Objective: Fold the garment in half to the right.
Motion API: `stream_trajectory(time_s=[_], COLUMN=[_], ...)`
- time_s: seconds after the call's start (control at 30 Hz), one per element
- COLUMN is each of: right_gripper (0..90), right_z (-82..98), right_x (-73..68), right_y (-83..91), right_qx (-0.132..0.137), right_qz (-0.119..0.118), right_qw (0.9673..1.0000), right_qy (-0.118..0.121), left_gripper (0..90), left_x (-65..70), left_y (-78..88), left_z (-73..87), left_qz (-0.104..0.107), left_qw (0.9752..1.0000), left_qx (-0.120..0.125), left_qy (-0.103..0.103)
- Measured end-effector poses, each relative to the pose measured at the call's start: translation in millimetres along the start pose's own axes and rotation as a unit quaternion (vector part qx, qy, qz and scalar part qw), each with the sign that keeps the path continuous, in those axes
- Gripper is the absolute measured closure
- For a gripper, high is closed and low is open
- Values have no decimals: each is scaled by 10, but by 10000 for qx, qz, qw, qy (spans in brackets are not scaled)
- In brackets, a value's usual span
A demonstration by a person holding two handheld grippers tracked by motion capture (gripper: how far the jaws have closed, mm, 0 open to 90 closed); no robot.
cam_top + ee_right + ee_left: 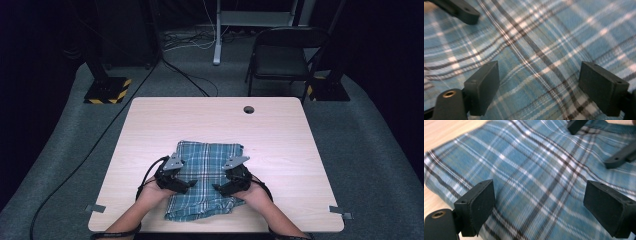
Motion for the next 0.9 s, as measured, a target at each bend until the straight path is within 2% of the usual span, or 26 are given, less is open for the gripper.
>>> stream_trajectory(time_s=[0.13,0.2,0.27,0.33,0.4,0.47,0.53,0.63,0.67,0.7,0.83,0.9], right_gripper=[151,159,146,136,115,111,111,111,112,110,108,106], right_z=[79,38,-65,-124,-215,-238,-212,-96,-62,-7,74,100], right_x=[5,5,-19,-42,-108,-187,-239,-264,-255,-249,-238,-236], right_y=[-13,21,75,104,155,185,210,241,249,252,249,249], right_qx=[73,-16,46,136,227,196,143,-55,-82,-80,-144,-123], right_qz=[-6,50,68,24,-120,-292,-338,-336,-289,-284,-224,-218], right_qw=[9998,9999,9999,9997,9994,9991,9992,9994,9995,9994,9995,9996], right_qy=[-167,-165,-150,-196,-247,-237,-131,-38,-49,-163,-145,-142], left_gripper=[100,98,93,91,90,88,83,80,80,79,78,78], left_x=[9,7,10,8,-3,-25,-42,-53,-55,-54,-56,-58], left_y=[-34,-50,-60,-60,-51,-50,-55,-70,-76,-85,-128,-150], left_z=[102,119,125,125,105,75,52,32,27,20,-17,-55], left_qz=[25,36,79,92,90,59,40,29,26,26,37,42], left_qw=[9998,9998,9997,9997,9998,9999,9999,9999,9999,9999,10000,10000], left_qx=[-179,-202,-221,-228,-202,-146,-101,-99,-105,-113,-74,23], left_qy=[-27,-21,0,-9,-22,-3,89,99,78,66,50,15])
Point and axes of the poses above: each handheld gripper's, and its own axes: y roughly backward along the jaws, z roughly out of its underside, x roughly to its right, the point moved 10 cm from there along -y, roughly forward along the jaws, and after that the axes turned 13 degrees about x, right-handed, at the moved point
